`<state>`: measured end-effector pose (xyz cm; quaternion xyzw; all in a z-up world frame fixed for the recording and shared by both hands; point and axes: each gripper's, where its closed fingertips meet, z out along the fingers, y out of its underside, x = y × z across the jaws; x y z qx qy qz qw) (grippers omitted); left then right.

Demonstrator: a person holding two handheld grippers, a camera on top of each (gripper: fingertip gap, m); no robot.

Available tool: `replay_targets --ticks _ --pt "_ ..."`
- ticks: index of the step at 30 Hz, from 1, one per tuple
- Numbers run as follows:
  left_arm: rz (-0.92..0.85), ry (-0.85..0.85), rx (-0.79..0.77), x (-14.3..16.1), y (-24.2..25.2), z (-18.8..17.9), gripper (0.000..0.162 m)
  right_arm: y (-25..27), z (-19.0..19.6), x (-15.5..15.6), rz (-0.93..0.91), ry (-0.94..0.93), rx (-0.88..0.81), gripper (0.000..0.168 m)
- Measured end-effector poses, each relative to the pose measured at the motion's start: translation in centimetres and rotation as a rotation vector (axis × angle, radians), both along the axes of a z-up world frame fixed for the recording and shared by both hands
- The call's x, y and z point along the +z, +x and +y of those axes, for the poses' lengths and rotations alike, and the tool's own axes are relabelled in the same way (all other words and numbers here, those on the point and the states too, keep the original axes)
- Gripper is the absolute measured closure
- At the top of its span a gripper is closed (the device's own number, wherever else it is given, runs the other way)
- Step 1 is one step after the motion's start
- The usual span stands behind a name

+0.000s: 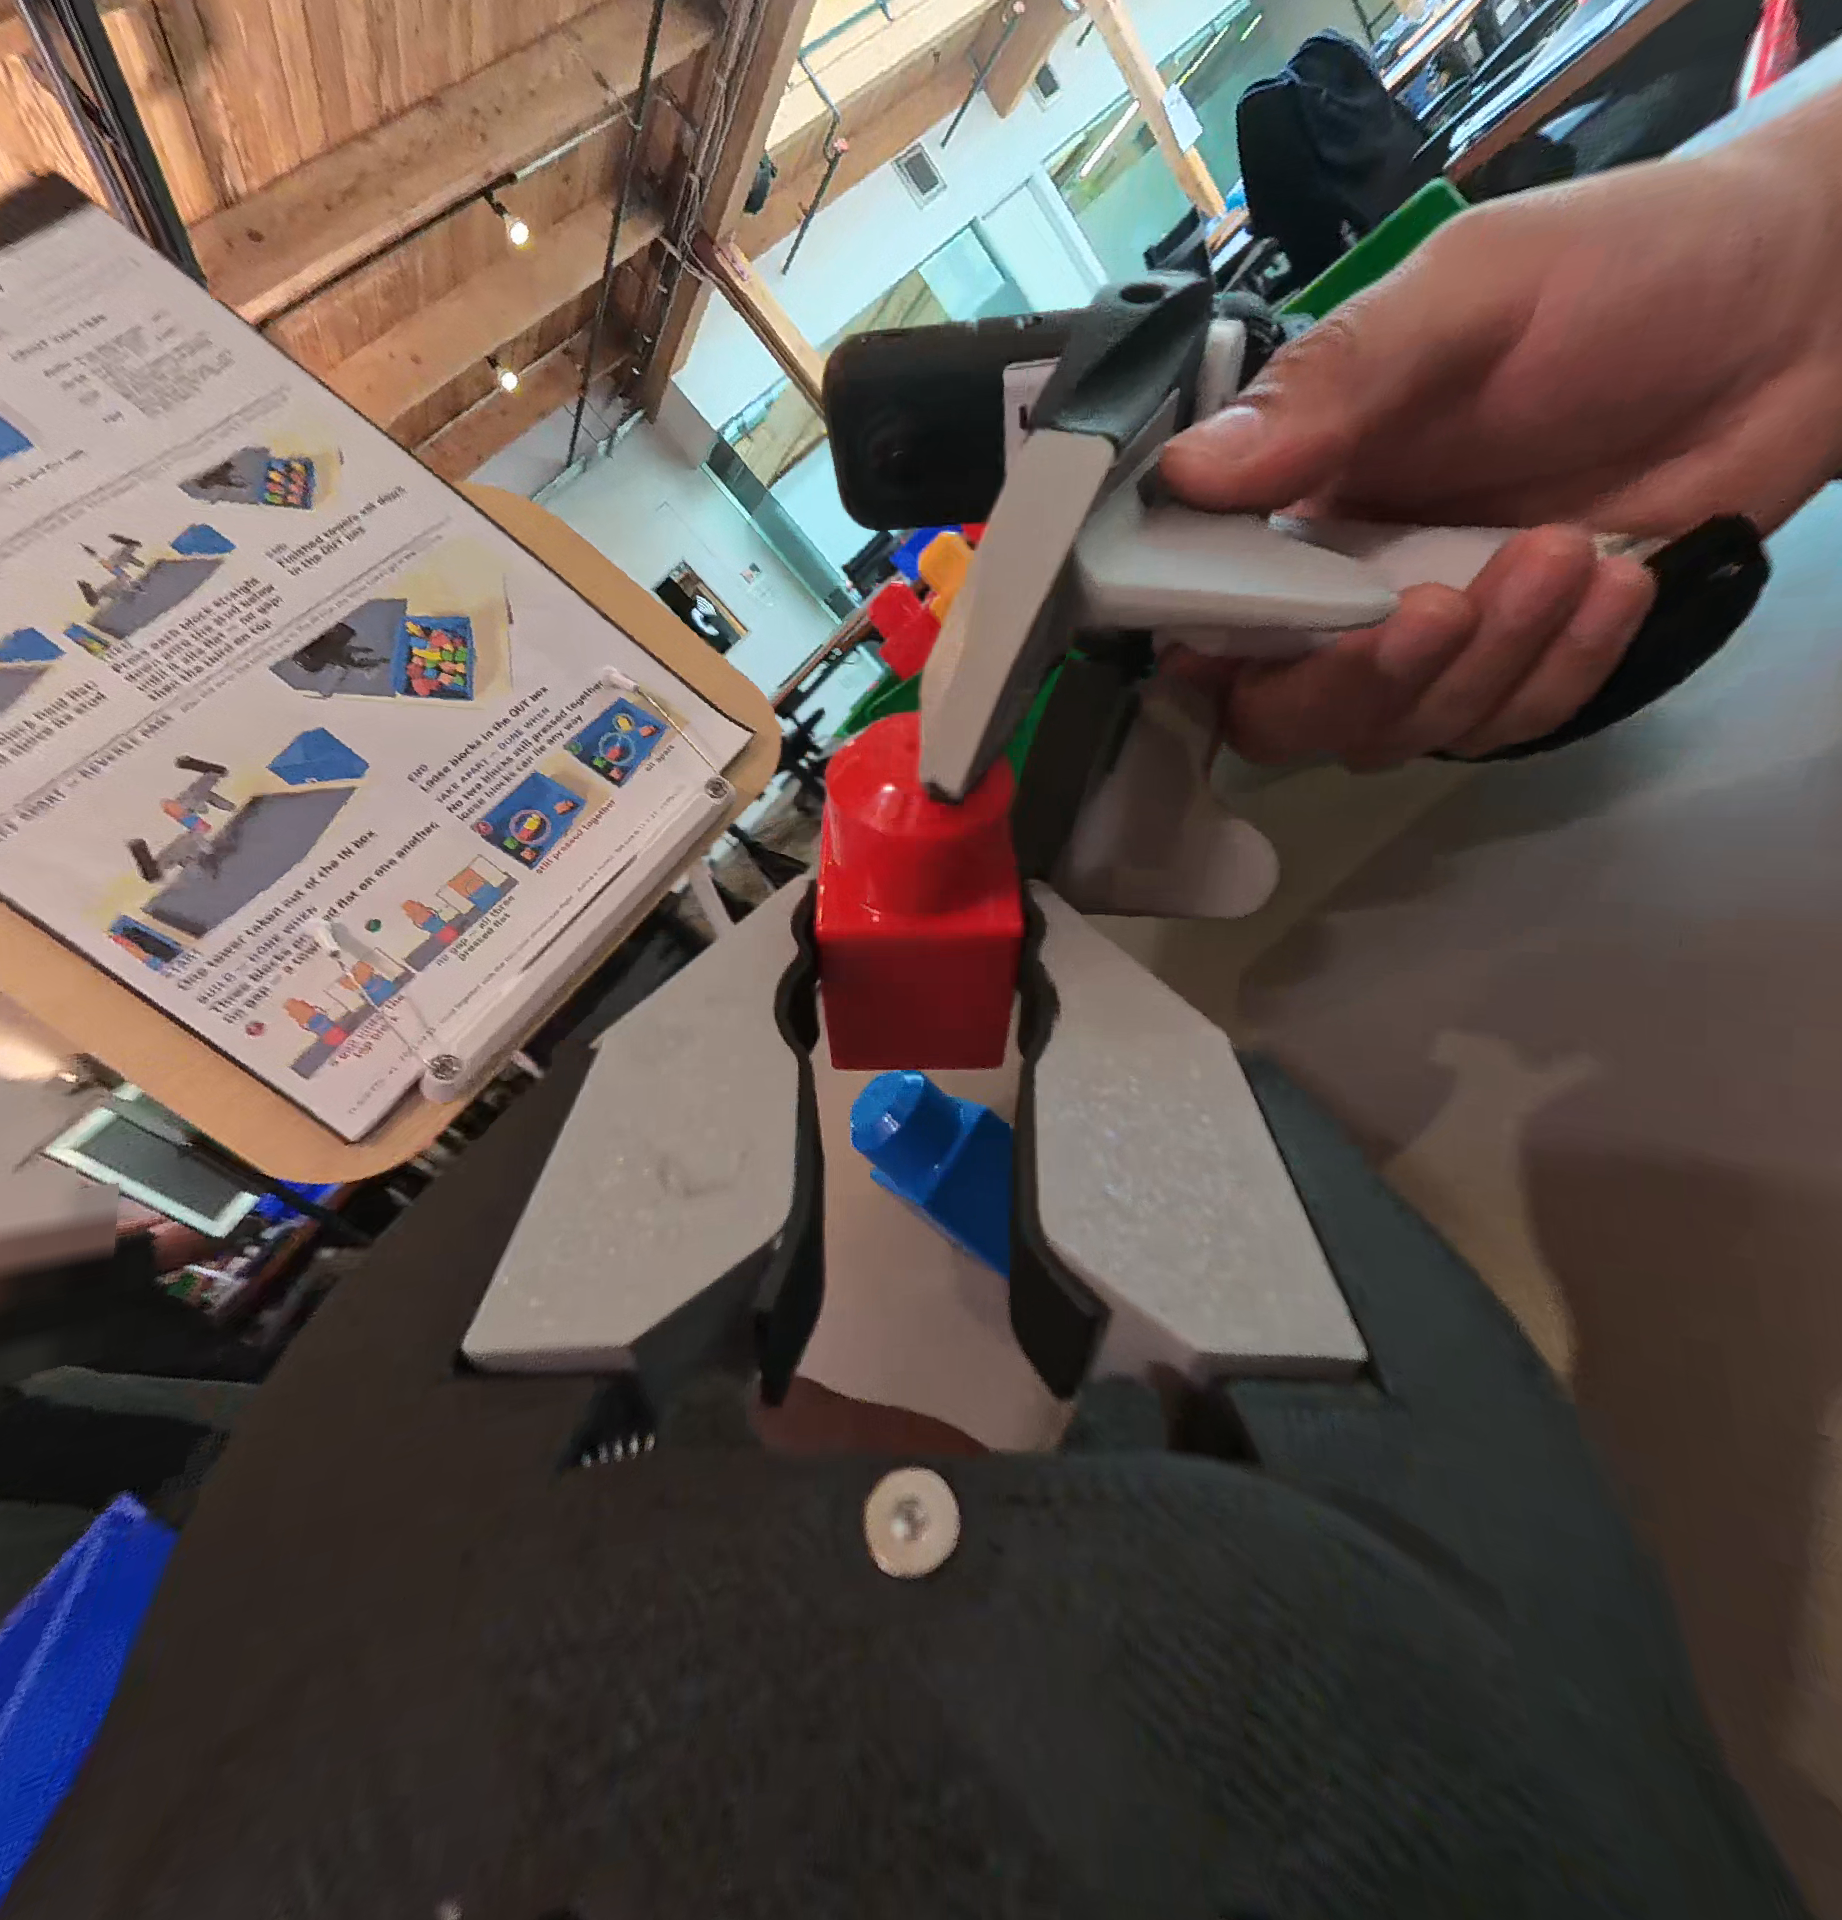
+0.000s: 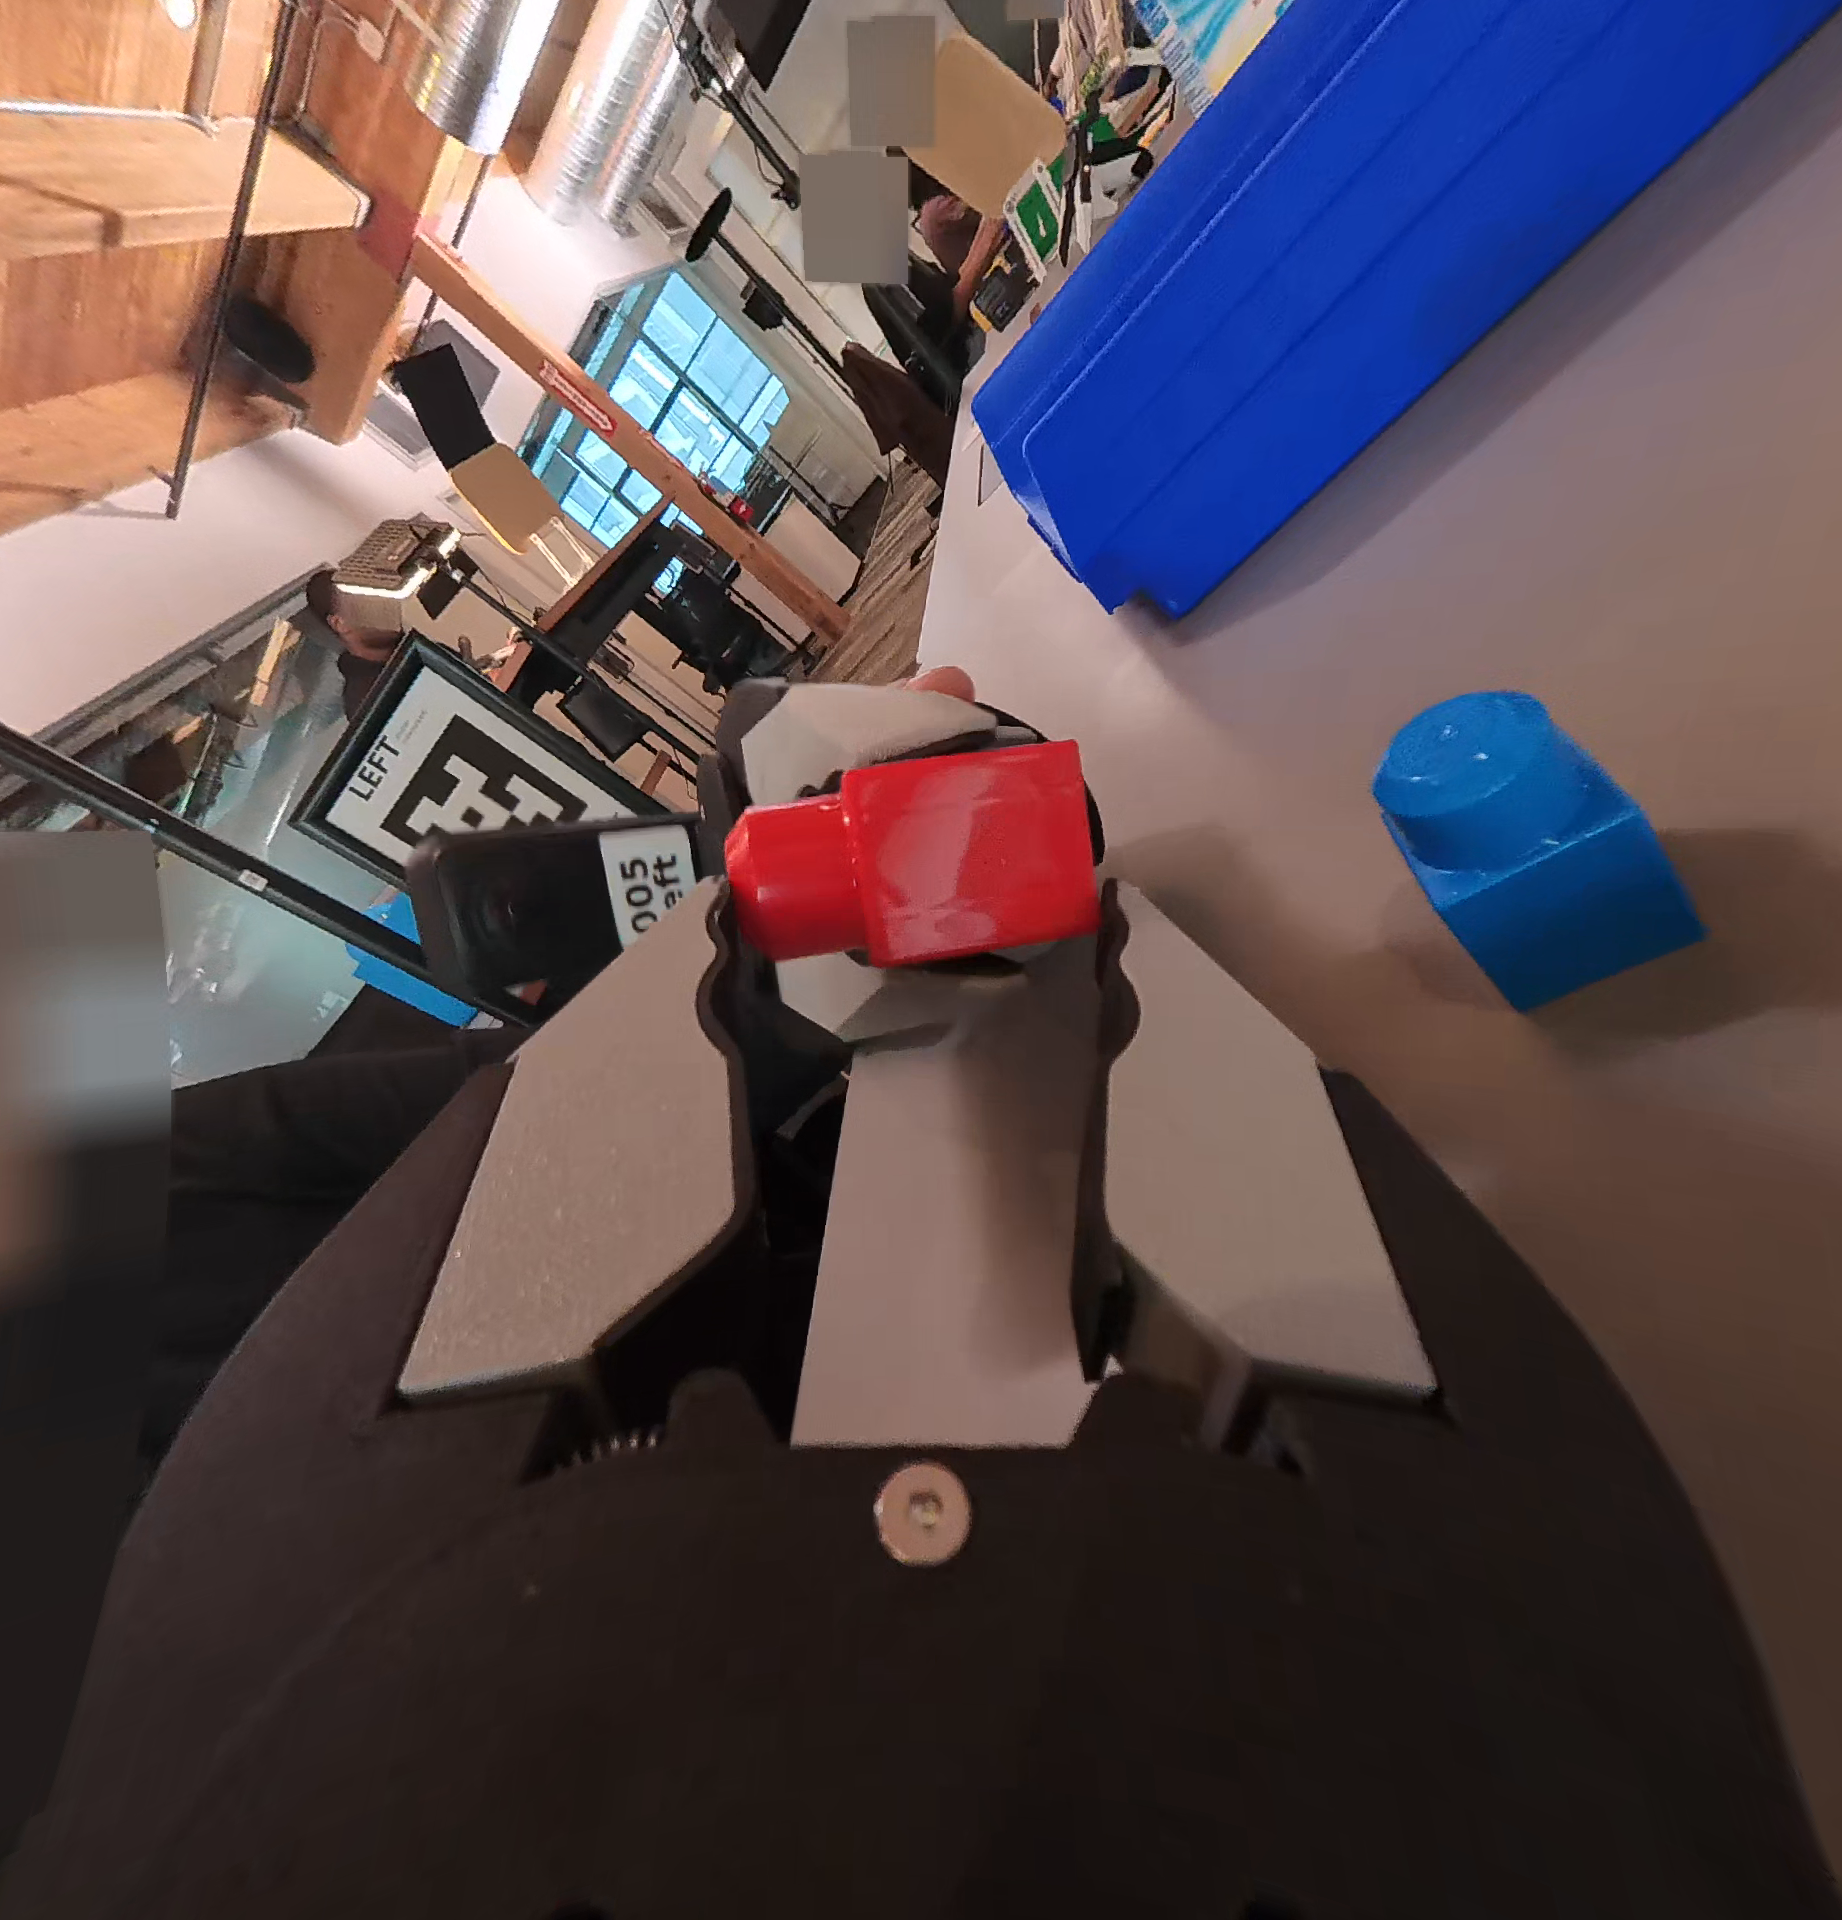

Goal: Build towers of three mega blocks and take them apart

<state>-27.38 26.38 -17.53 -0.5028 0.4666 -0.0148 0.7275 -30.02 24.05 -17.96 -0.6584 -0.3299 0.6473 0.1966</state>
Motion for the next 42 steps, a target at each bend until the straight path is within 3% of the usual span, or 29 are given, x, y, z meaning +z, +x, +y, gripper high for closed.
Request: replay_targets --ticks 4,8,15,19,26,34,40,42 --pt "-0.093 -0.141 -0.07 0.2 -0.3 -0.1 0.128 0.7 0.8 0.6 0.006 0.121 -0.041 0.102" --pt "-0.218 -0.47 -0.283 -0.4 0.3 -1.4 0.128 1.8 1.9 1.6 0.011 0.311 -0.123 0.105" --pt "-0.289 -0.769 -0.461 -1.2 0.6 -2.9 0.128 1.3 -1.2 2.5 0.041 0.579 -0.032 0.115" --pt "-0.275 -0.813 -0.501 -1.4 1.1 -3.7 0.128 0.9 -2.0 2.4 0.045 0.66 -0.019 0.136" --pt "-0.268 -0.886 -0.515 -1.9 1.2 -4.1 0.128 0.7 -1.8 1.7 0.014 0.659 -0.022 0.144" --pt "-0.325 -0.919 -0.467 -1.9 0.8 -3.0 0.127 0.7 -0.6 1.6 -0.028 0.669 -0.091 0.144" --pt "-0.312 -0.92 -0.435 -2.2 0.9 -2.7 0.12 1.0 0.3 1.7 -0.011 0.559 -0.124 0.144" --pt "-0.303 -0.917 -0.43 -2.3 0.9 -2.7 0.126 1.0 0.3 1.8 -0.003 0.56 -0.123 0.144"
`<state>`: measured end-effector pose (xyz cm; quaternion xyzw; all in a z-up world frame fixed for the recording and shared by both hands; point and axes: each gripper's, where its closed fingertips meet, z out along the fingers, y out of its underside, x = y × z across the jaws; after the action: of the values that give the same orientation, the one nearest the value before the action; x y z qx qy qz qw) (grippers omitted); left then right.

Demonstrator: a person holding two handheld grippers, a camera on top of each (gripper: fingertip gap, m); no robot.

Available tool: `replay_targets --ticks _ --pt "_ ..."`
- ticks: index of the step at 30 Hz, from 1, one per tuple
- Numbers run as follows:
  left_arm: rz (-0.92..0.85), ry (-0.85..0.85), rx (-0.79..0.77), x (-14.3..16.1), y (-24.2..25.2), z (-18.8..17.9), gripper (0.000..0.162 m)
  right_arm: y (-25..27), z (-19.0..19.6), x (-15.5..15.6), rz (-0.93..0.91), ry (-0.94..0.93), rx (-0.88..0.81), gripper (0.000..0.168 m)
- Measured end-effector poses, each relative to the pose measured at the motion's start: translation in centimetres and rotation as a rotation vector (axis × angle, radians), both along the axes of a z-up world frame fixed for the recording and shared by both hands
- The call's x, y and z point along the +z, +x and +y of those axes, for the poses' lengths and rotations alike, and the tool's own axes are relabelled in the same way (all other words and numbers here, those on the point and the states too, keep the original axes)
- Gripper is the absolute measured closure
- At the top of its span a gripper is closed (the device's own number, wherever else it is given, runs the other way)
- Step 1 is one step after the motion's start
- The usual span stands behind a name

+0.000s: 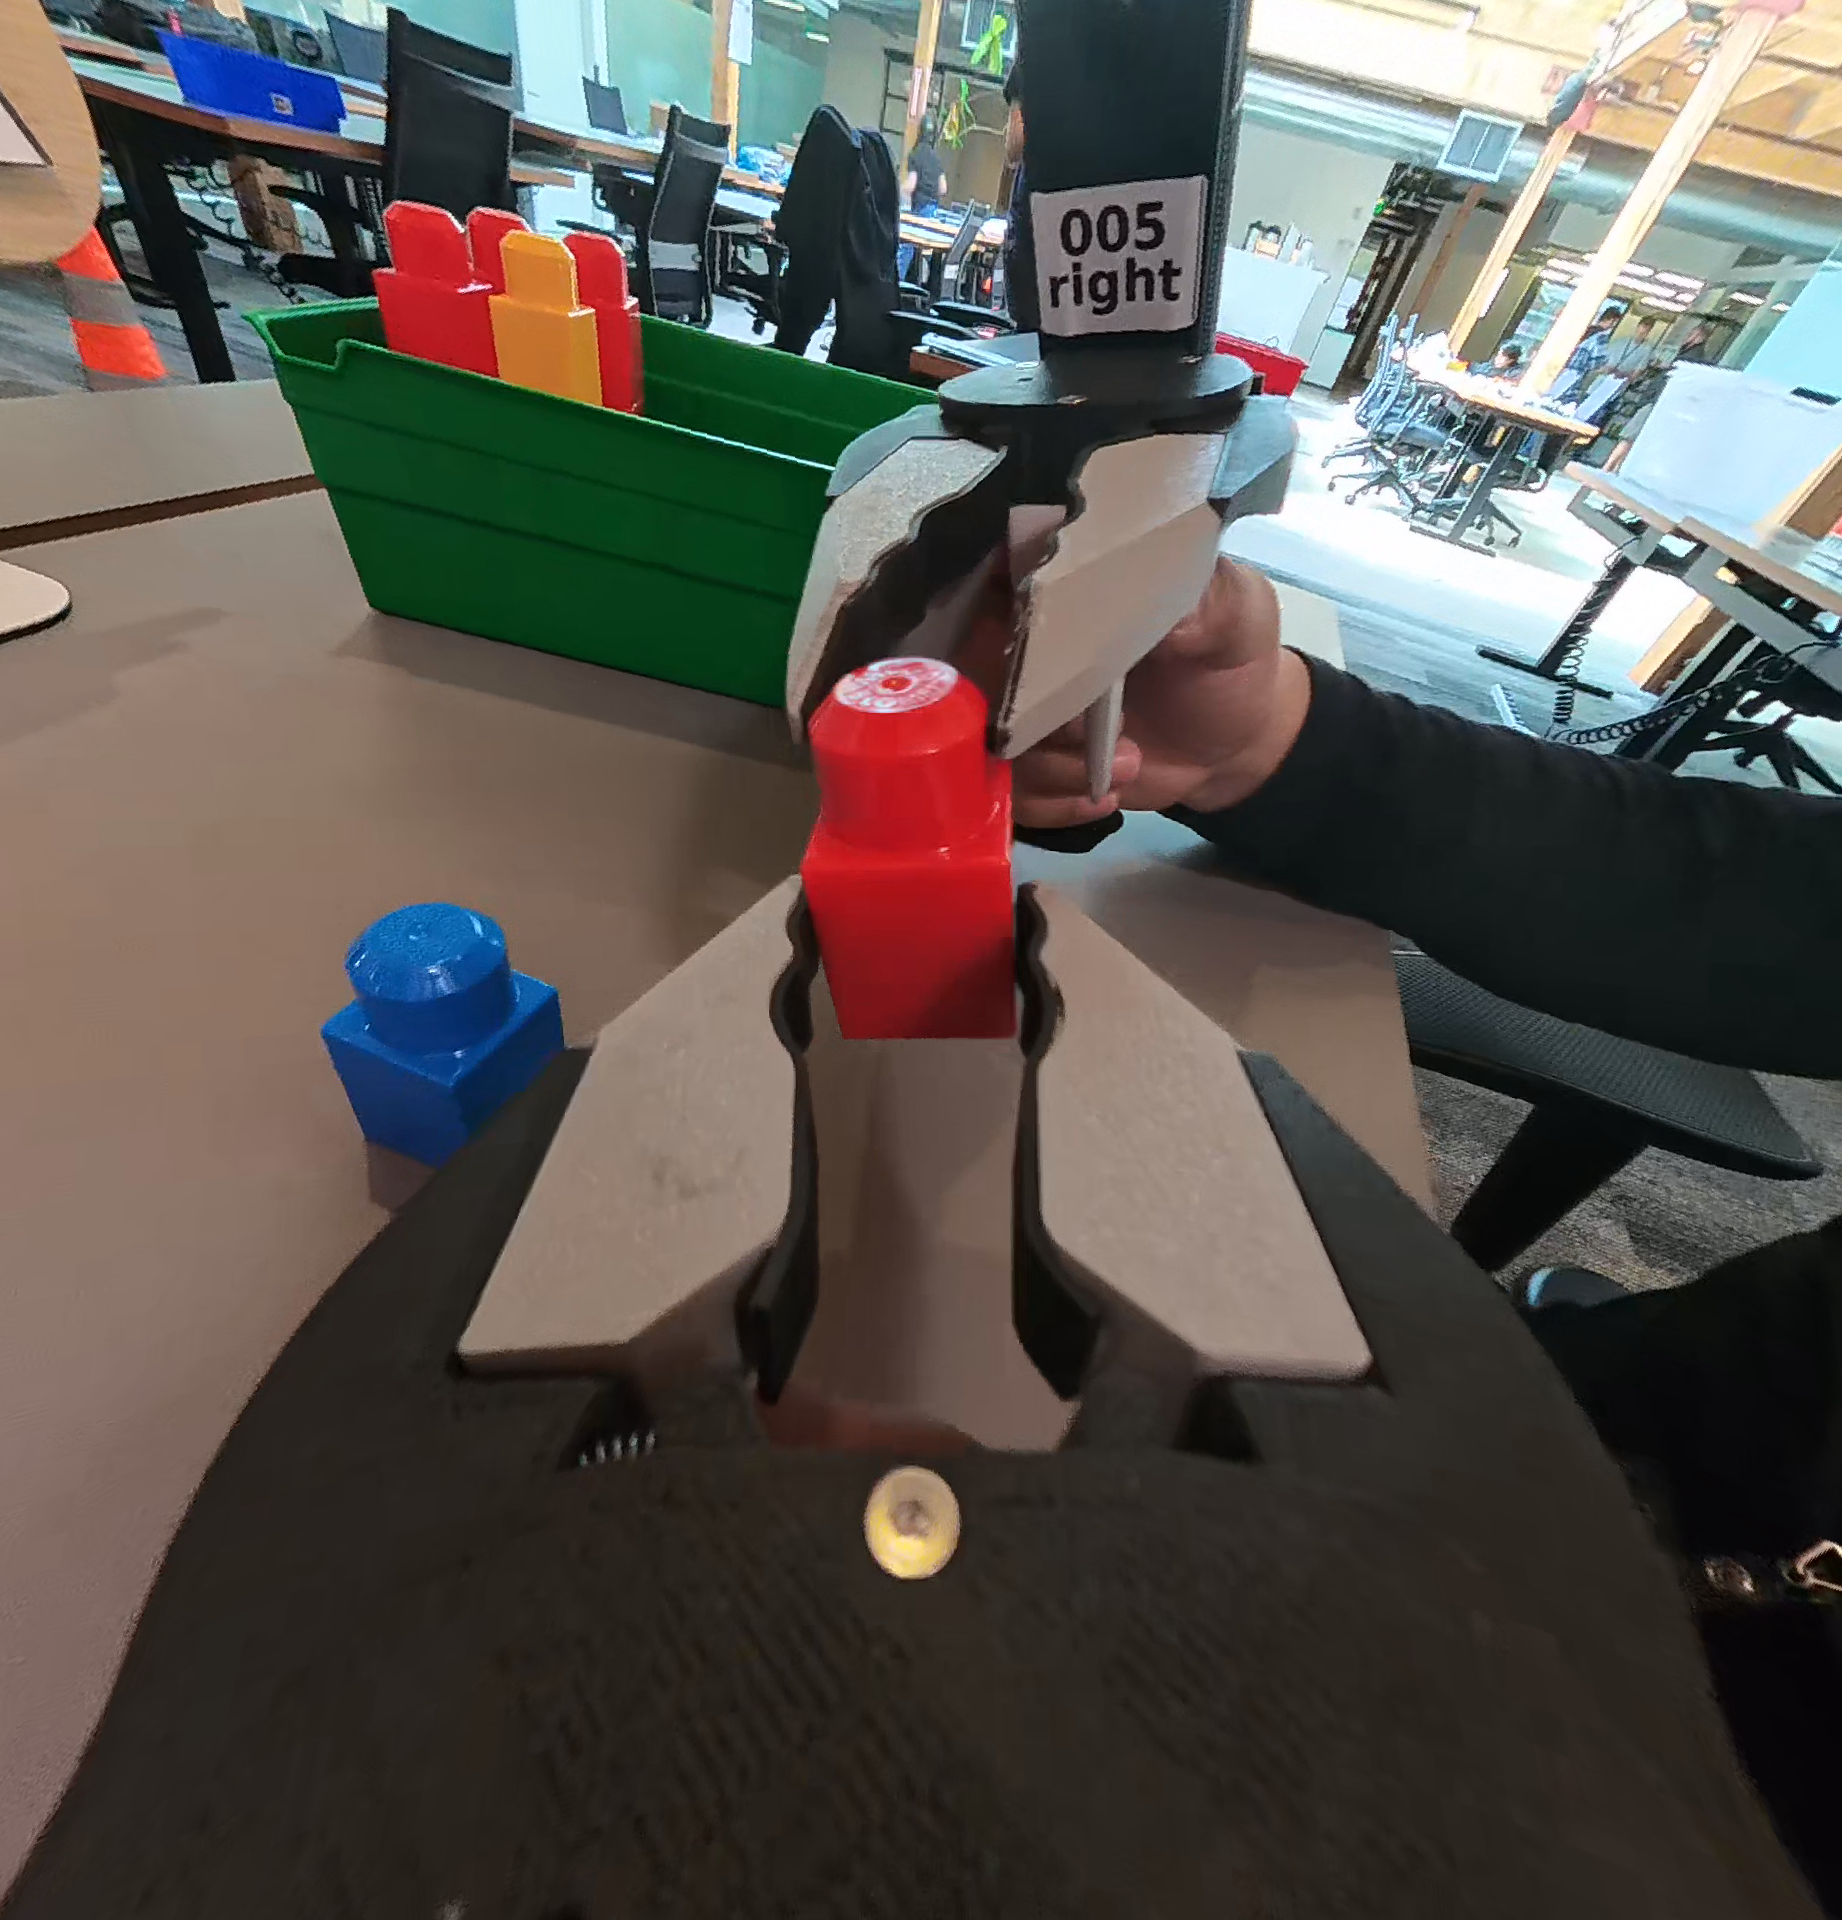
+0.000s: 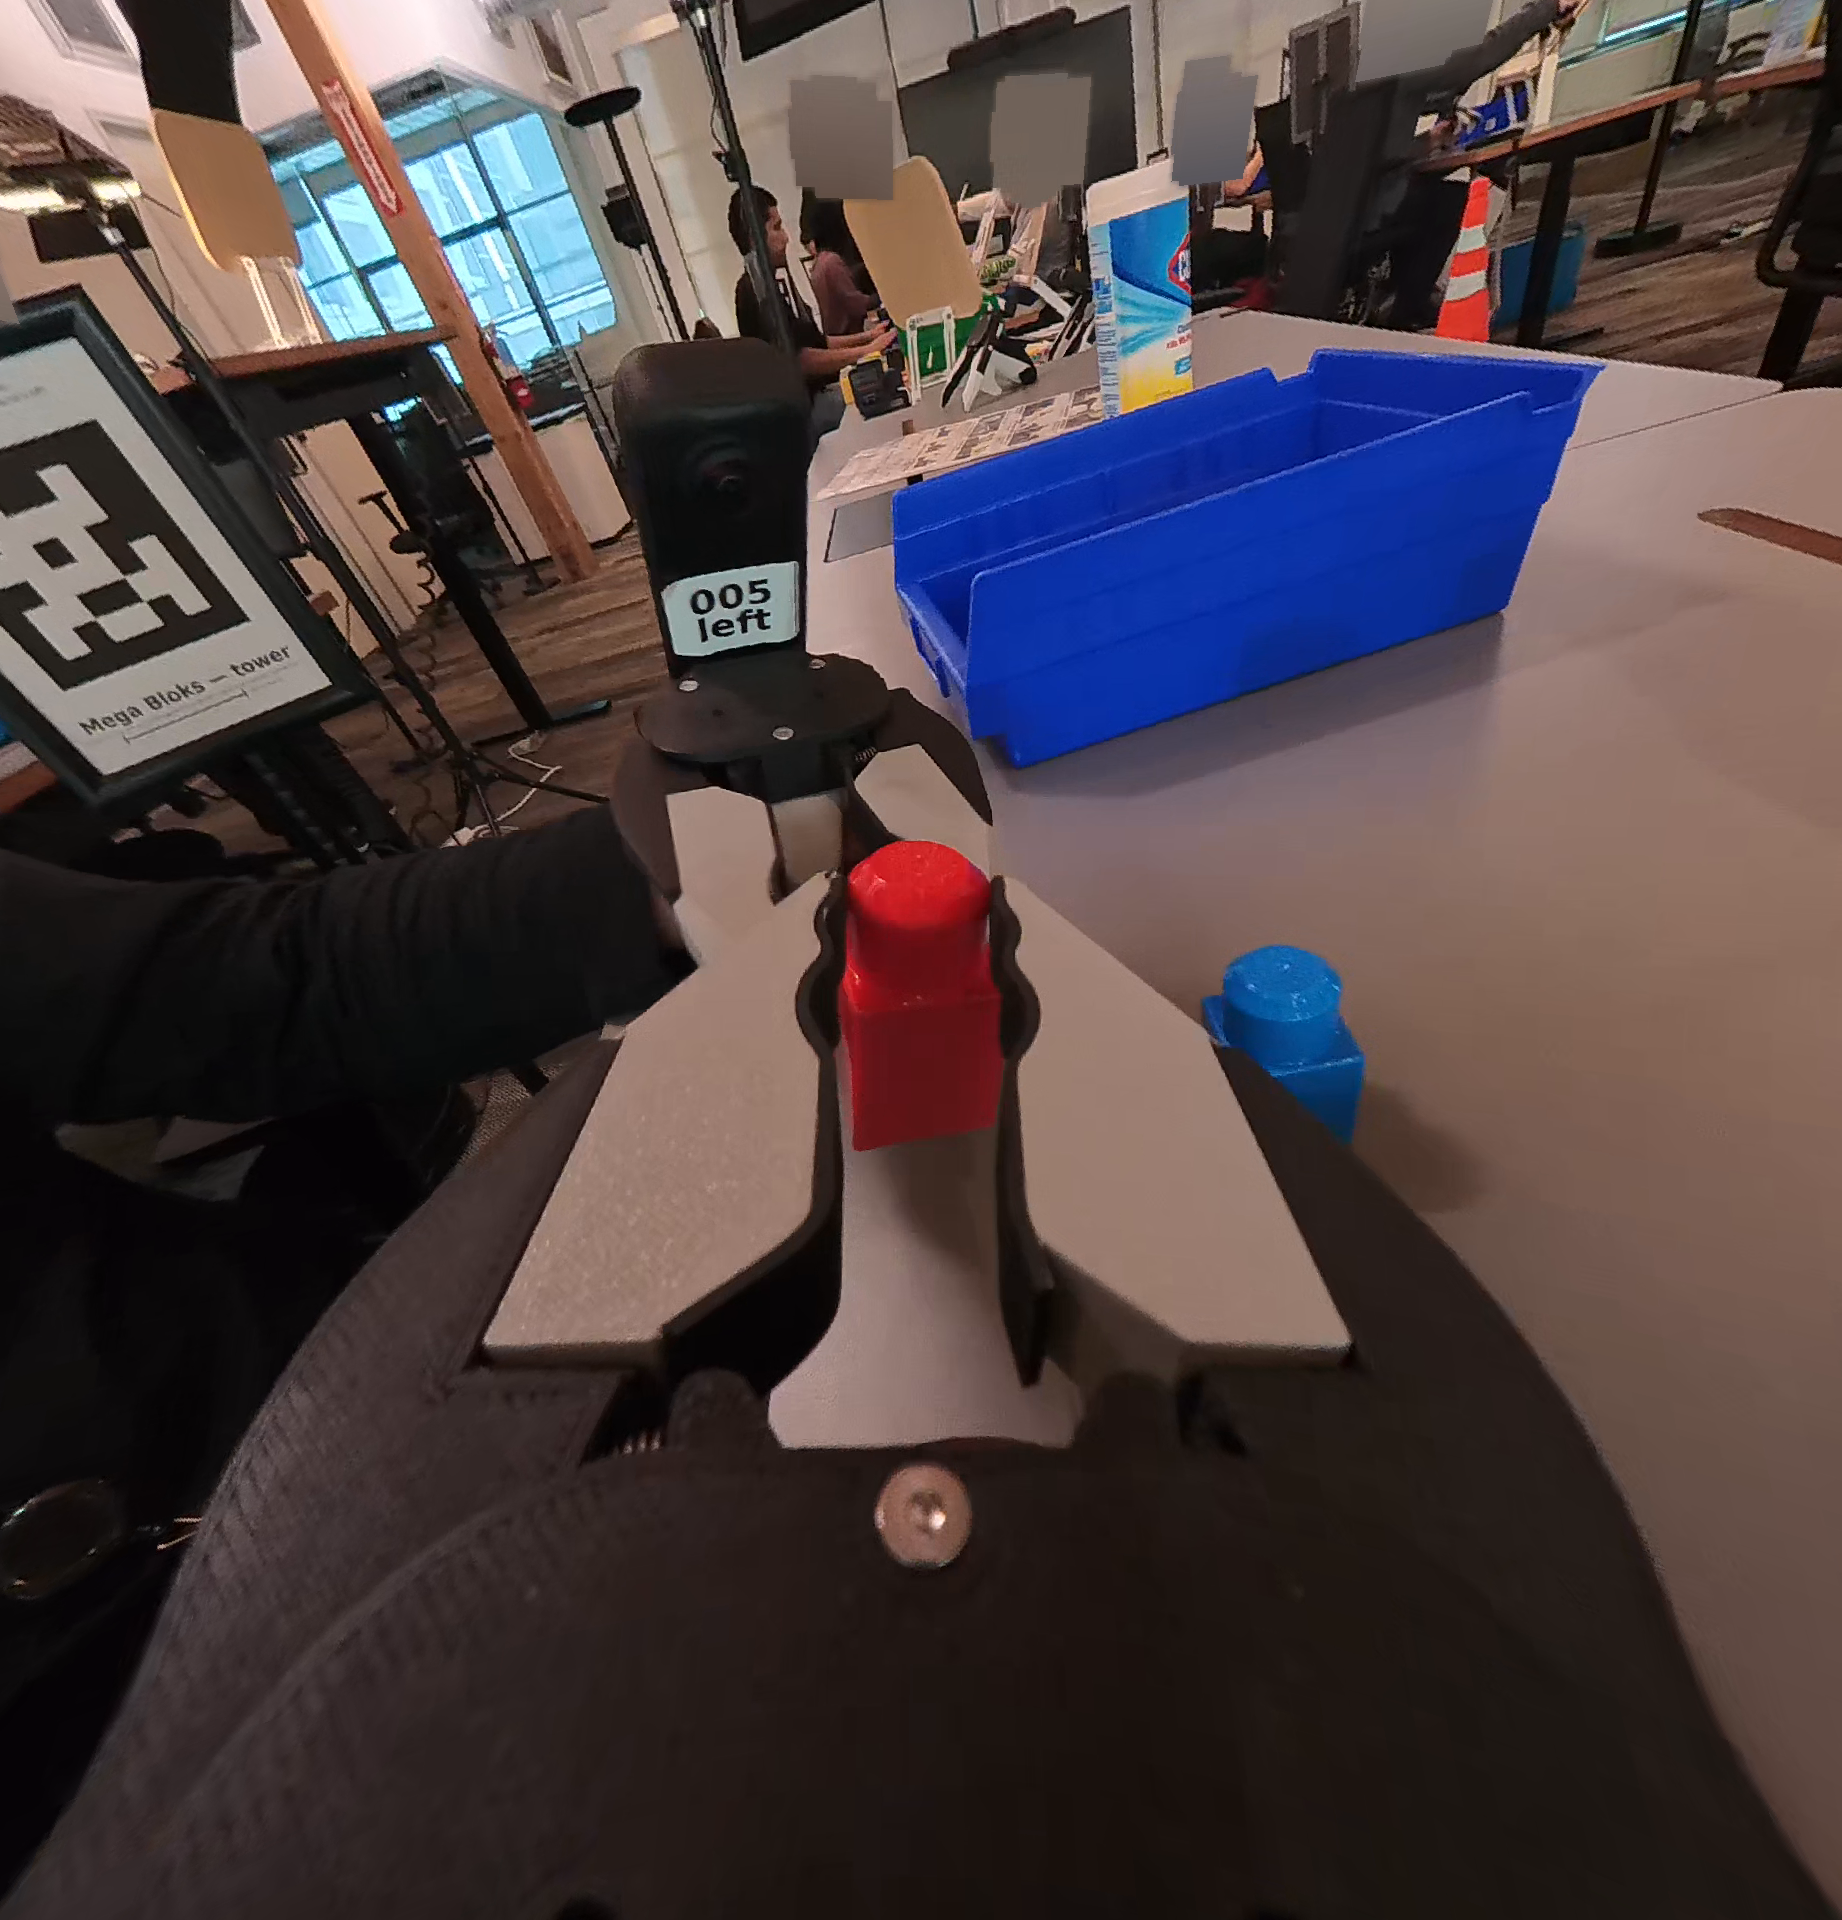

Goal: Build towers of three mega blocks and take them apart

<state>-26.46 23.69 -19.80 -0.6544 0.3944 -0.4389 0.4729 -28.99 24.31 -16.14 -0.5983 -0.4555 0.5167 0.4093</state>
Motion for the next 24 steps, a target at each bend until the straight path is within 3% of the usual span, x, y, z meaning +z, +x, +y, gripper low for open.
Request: replay_targets --ticks 6,12,17,24 --pt "0.022 0.042 -0.013 -0.1 -0.1 -0.2 0.127 -0.1 -0.5 0.1 0.013 0.013 0.03 0.144" --pt "0.014 0.052 -0.051 0.1 0.0 -0.9 0.127 -0.5 -1.7 -0.3 0.014 -0.022 0.116 0.118" --pt "0.005 0.042 -0.077 0.1 0.2 -1.3 0.127 -0.7 -1.9 -1.0 -0.031 0.054 0.11 0.14" --pt "0.001 0.101 0.032 0.6 -0.6 0.1 0.117 0.4 0.4 0.6 0.018 0.117 -0.039 0.143"
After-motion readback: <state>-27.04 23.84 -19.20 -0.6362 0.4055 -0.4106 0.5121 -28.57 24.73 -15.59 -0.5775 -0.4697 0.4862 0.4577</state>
